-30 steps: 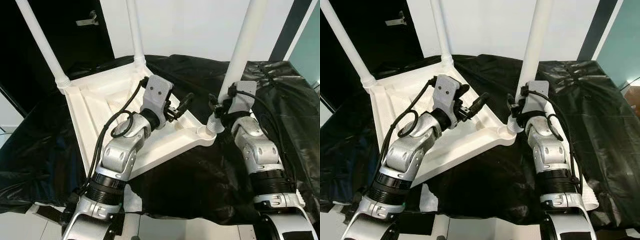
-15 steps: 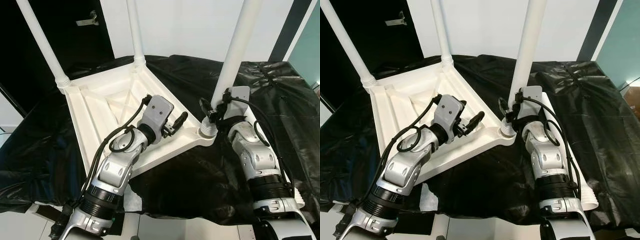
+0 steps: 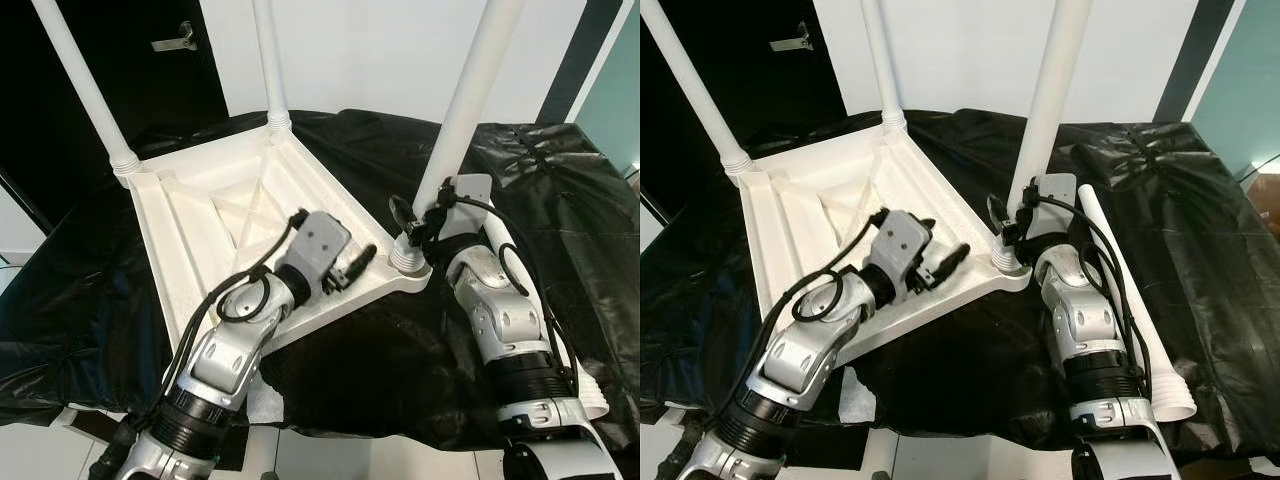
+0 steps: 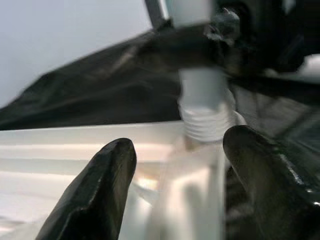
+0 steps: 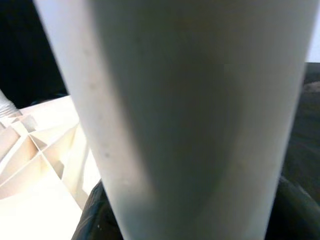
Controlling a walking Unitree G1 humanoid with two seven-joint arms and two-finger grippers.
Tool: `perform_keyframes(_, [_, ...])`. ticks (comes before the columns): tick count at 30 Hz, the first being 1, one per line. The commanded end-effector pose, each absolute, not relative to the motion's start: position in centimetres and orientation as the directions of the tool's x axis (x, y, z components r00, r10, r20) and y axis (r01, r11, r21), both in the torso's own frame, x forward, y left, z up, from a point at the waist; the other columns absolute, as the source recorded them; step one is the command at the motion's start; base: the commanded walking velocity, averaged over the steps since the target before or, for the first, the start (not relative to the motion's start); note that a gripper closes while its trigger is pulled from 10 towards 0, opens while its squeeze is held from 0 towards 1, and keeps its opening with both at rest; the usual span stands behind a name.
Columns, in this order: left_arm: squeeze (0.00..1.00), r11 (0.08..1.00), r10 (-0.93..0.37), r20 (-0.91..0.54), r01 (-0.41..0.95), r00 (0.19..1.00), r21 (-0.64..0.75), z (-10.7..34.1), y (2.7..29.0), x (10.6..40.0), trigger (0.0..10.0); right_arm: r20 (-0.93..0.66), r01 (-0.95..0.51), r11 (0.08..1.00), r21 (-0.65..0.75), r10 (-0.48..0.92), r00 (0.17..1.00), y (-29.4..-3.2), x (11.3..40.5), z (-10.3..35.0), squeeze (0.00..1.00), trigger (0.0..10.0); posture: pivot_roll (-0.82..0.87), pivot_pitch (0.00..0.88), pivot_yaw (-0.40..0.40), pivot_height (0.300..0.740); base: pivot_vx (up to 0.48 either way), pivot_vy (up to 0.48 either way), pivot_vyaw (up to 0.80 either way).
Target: Building children table
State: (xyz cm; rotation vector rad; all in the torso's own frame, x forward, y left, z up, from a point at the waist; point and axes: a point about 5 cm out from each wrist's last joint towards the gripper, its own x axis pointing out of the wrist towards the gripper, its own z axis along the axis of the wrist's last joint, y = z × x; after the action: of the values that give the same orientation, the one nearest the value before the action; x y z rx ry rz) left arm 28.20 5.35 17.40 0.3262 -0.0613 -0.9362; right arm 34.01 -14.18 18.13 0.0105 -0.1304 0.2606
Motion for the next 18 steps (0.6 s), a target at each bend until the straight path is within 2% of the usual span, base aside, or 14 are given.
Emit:
perform_keyframes(1, [0.0,0.505,-0.818,-0.134,0.811,0.559,0.296,16.7,5.4,27.6,10.0,0.126,-0.235,0.972,0.016,0.231,0.965,-14.3,33.5,18.0,0.0,10.0,-0.01,0.0,-0.008,0.74,0.0,0.0,0.0])
perform_keyframes(9, [0.0,0.449,-0.837,-0.19,0.843,0.512,0.296,15.9,5.3,27.0,10.0,0.098,-0.19,0.981,0.047,0.184,0.978,-14.8,33.1,17.0,0.0,10.0,-0.02,0.001,0.001,0.74,0.0,0.0,0.0])
perform_keyframes(18, [0.0,0.459,-0.817,-0.22,0.833,0.532,0.309,15.7,5.5,27.2,10.0,0.04,-0.119,0.982,0.148,0.115,0.993,-16.2,33.7,15.8,0.0,10.0,-0.02,0.007,0.004,0.74,0.0,0.0,0.0])
